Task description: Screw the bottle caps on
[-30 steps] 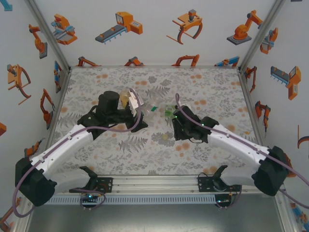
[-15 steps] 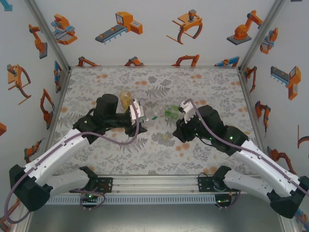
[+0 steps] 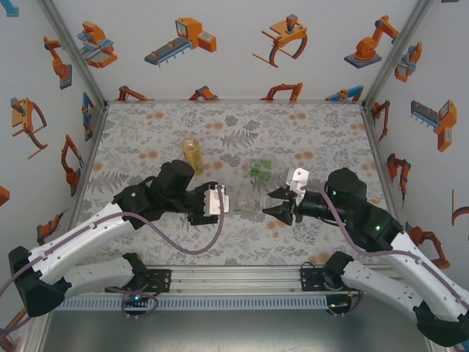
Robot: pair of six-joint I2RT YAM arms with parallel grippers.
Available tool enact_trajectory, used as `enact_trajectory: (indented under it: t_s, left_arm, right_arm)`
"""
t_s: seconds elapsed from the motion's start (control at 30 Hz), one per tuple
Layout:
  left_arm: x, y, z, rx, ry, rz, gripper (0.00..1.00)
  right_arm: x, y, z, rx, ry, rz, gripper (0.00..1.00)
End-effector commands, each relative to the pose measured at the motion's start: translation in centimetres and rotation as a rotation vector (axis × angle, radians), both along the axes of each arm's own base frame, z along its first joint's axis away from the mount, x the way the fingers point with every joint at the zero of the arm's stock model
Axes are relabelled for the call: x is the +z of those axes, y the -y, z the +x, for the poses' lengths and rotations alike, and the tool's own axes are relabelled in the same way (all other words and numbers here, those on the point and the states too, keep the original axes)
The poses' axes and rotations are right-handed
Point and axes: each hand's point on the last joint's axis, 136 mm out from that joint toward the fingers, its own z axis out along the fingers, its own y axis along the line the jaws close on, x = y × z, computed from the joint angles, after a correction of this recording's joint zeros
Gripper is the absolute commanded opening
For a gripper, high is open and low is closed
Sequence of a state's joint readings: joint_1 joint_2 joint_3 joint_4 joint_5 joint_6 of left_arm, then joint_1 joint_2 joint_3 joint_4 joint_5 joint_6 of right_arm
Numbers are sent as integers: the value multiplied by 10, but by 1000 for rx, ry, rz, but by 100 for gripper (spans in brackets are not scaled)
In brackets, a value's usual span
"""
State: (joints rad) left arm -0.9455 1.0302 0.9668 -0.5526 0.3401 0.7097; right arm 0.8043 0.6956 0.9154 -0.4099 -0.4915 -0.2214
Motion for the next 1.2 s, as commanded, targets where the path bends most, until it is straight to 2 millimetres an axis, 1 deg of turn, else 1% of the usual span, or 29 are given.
enact_trajectory:
  t_s: [0.0,0.1,0.23,0.37,0.77,1.07,1.17]
  left_arm:
    - [-1,-3,1,-5,39,38,0]
    - [-6,-1,2,-9,33,50,0]
    - [-7,2,1,-21,24,45,0]
    - [-8,2,-1,-30,16,43,0]
    - [-3,1,-7,-51,17,21,0]
    - [2,0,-10,-62,21,5,0]
    - [2,0,-11,-67,17,4,0]
  right_arm:
    - [6,-9,-12,109,56,30,17]
    - [2,-11,-15,145,60,20,16]
    - [0,-13,-18,170,53,22,16]
    - [-3,-16,-16,170,46,20,16]
    - [0,-27,-7,171,36,44,16]
    - [-7,-26,3,119,28,15,15]
    - [-6,-27,2,126,24,14,15]
